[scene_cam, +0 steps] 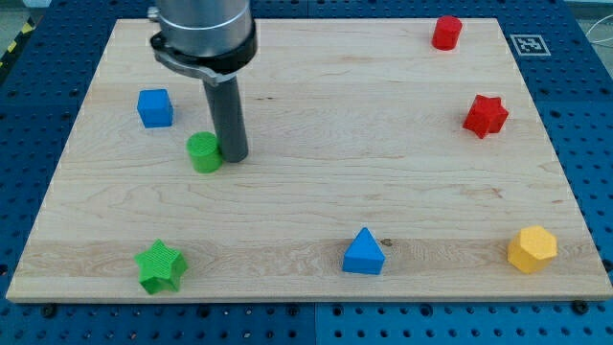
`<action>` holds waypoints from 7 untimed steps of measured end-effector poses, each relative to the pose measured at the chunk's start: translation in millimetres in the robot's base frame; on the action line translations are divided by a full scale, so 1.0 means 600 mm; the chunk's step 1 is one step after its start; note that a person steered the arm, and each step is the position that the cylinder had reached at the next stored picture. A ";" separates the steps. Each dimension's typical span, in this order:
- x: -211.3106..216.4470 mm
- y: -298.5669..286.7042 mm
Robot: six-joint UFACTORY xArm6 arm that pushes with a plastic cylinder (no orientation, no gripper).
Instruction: Move green circle left and a bit down
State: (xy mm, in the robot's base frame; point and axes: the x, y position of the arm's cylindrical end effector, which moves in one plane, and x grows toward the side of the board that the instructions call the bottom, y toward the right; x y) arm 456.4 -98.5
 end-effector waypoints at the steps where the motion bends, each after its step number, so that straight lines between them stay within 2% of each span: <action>1: -0.014 -0.009; 5: -0.051 -0.131; 7: 0.002 -0.114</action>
